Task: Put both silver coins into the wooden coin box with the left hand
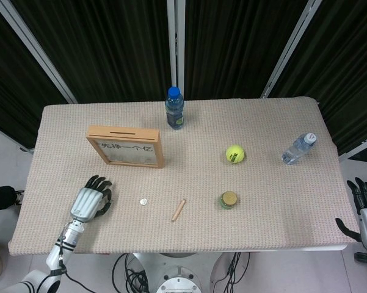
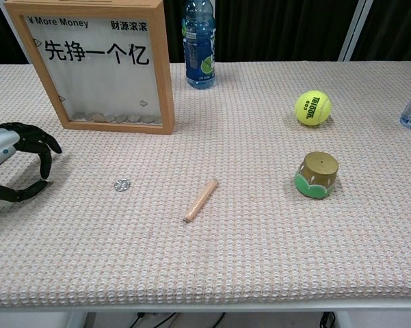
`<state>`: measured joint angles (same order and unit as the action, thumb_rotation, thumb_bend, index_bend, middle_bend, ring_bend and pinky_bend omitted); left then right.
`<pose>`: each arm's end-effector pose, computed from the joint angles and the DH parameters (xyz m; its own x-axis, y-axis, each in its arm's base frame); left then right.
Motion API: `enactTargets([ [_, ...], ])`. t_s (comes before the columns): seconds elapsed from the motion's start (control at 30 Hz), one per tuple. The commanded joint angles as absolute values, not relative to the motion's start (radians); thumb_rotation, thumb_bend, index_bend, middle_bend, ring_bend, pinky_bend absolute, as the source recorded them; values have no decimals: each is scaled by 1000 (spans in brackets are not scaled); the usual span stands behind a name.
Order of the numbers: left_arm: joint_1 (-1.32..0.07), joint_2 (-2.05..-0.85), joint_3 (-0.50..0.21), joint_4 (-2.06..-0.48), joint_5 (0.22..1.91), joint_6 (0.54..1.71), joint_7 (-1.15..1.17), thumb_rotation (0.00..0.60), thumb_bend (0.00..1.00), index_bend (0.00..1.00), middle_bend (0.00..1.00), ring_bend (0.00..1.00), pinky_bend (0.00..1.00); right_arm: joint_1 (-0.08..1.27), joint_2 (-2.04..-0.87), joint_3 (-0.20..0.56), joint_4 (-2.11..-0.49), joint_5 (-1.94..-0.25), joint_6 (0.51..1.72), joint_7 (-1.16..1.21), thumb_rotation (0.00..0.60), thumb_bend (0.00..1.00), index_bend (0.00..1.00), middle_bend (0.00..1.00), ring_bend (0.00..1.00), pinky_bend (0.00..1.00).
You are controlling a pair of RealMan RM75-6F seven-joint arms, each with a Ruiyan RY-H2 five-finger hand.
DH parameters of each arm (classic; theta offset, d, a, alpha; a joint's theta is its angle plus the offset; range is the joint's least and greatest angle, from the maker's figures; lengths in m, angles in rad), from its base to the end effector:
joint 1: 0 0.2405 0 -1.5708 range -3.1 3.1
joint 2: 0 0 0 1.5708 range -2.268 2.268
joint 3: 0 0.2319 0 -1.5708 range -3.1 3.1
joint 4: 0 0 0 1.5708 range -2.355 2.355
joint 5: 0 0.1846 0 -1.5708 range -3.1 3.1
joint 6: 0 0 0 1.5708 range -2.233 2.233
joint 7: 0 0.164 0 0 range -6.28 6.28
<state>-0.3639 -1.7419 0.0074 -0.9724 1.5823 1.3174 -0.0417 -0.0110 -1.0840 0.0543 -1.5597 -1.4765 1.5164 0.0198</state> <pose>-0.2432 0.2610 -0.0063 0.4333 0.1100 0.8945 0.8637 -0.3342 -0.3773 -0.3085 -0.1699 0.1944 0.4556 -0.0030 0.8902 -0.8852 0.1043 0.4534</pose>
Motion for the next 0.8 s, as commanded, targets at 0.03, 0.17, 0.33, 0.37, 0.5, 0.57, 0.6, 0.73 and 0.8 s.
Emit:
enactTargets([
  [0.03, -365, -1741, 7, -973, 1579, 1312, -44, 600, 371, 560, 267, 158, 150, -11, -1084, 54, -1560, -1475, 1516, 20, 600, 176, 0, 0, 0, 0],
  [0.17, -366, -1741, 8, -974, 1575, 1305, -47, 600, 373, 568, 267, 158, 150, -12, -1083, 54, -1559, -1474, 1516, 21, 600, 176, 0, 0, 0, 0],
  [0.33, -367, -1741, 4, -981, 1574, 1311, -52, 600, 390, 586, 271, 158, 151, -12, -1082, 56, -1559, -1474, 1517, 25, 600, 176, 0, 0, 0, 0],
  [0.37, -367, -1740, 3, -984, 1574, 1315, -53, 600, 392, 587, 272, 158, 151, -12, -1082, 56, -1558, -1474, 1517, 26, 600, 176, 0, 0, 0, 0],
  [0.5, -365, -1732, -5, -1003, 1577, 1335, -59, 600, 403, 589, 286, 158, 151, -12, -1082, 56, -1557, -1474, 1516, 28, 600, 176, 0, 0, 0, 0],
  [0.57, -364, -1726, -7, -1016, 1577, 1343, -64, 600, 411, 592, 293, 158, 151, -11, -1082, 56, -1556, -1474, 1515, 30, 600, 176, 0, 0, 0, 0],
  [0.6, -363, -1722, -8, -1023, 1577, 1344, -66, 600, 413, 593, 294, 158, 151, -11, -1082, 56, -1556, -1474, 1515, 31, 600, 176, 0, 0, 0, 0],
  [0.73, -355, -1682, -18, -1090, 1571, 1367, -70, 600, 414, 595, 294, 158, 152, -13, -1082, 58, -1556, -1474, 1520, 35, 600, 176, 0, 0, 0, 0],
  [0.8, -347, -1653, -26, -1128, 1566, 1385, -54, 600, 413, 597, 294, 158, 154, -14, -1080, 59, -1556, -1474, 1524, 37, 600, 176, 0, 0, 0, 0],
])
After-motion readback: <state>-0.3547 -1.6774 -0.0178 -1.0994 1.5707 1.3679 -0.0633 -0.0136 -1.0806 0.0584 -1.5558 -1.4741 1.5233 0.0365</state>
